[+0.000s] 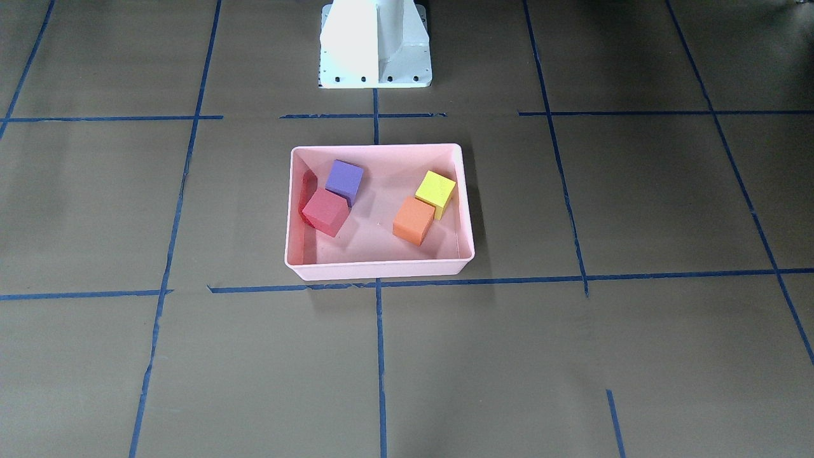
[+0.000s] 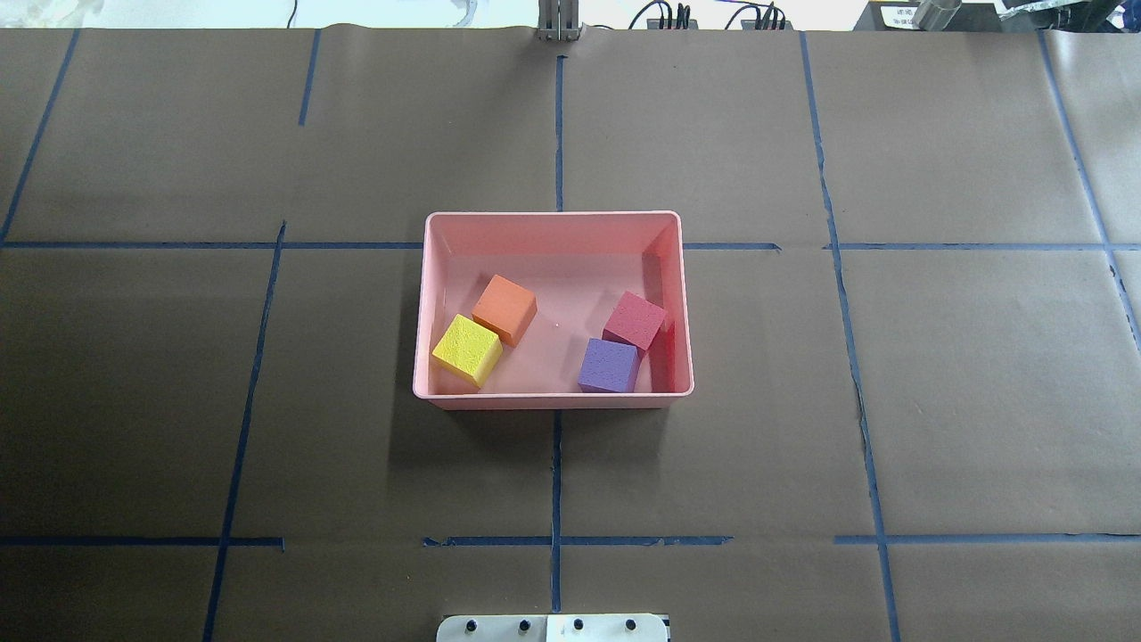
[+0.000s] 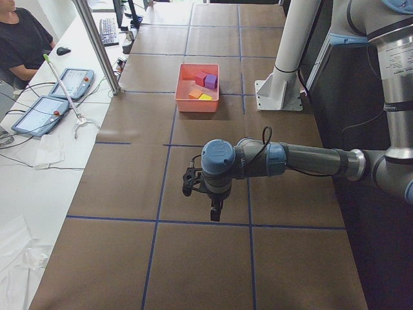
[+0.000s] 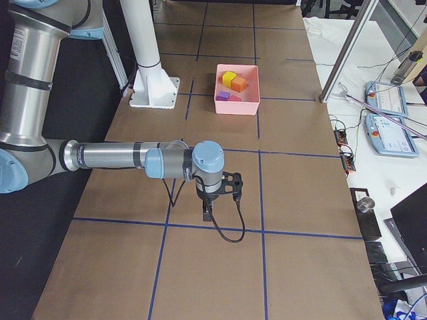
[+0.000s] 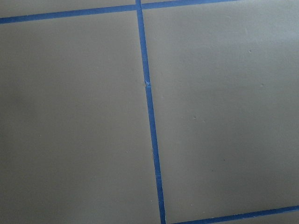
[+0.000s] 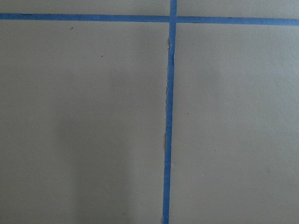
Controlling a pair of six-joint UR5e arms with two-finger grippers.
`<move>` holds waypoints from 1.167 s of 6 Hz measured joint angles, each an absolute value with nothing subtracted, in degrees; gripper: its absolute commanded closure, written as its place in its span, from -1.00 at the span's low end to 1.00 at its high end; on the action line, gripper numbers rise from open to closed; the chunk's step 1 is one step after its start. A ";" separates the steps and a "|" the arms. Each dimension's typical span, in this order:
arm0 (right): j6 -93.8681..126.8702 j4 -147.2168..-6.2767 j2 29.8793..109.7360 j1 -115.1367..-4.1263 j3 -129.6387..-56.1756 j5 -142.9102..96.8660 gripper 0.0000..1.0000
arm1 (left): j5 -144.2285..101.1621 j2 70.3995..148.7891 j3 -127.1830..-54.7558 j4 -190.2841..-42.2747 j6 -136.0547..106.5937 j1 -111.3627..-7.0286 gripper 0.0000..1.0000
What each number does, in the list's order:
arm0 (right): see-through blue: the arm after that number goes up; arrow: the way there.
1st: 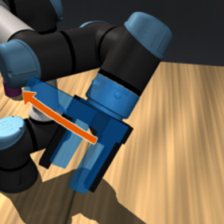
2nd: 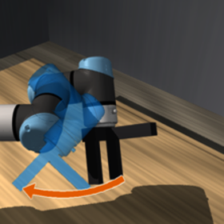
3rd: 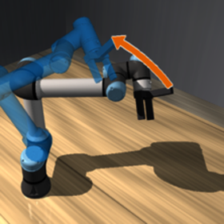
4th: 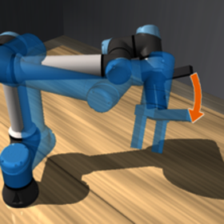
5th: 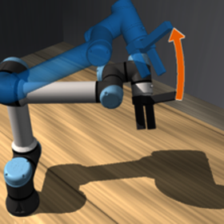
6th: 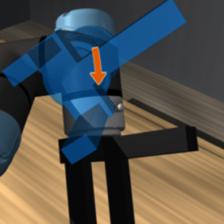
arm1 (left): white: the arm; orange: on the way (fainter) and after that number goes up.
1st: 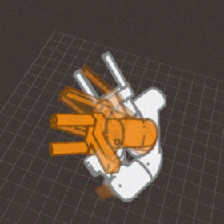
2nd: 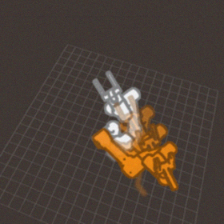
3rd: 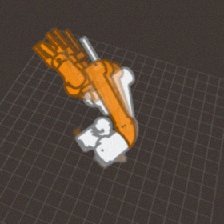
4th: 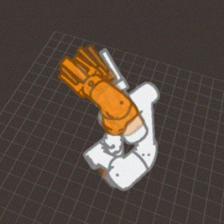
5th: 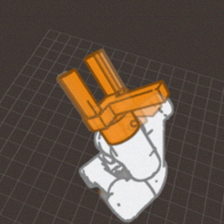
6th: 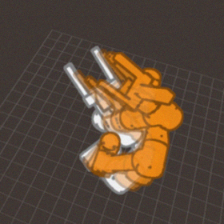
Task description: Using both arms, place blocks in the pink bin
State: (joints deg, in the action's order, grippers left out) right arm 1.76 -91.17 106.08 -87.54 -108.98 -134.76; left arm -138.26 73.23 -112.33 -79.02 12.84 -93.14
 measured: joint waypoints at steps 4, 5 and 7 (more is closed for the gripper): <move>1.83 -91.30 106.08 -87.46 -108.84 -134.86 -1.00 | -138.82 73.22 -112.90 -79.44 13.00 -93.29 -1.00; 1.84 -91.29 106.08 -87.45 -108.78 -134.86 -1.00 | -138.92 73.31 -112.83 -79.40 13.01 -93.29 -1.00; 1.87 -91.30 106.08 -87.45 -108.51 -135.00 -1.00 | -138.38 73.19 -112.58 -79.49 13.13 -93.37 -1.00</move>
State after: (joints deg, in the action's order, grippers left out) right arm 1.87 -91.30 106.08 -87.45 -108.51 -135.00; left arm -138.38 73.19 -112.58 -79.49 13.13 -93.37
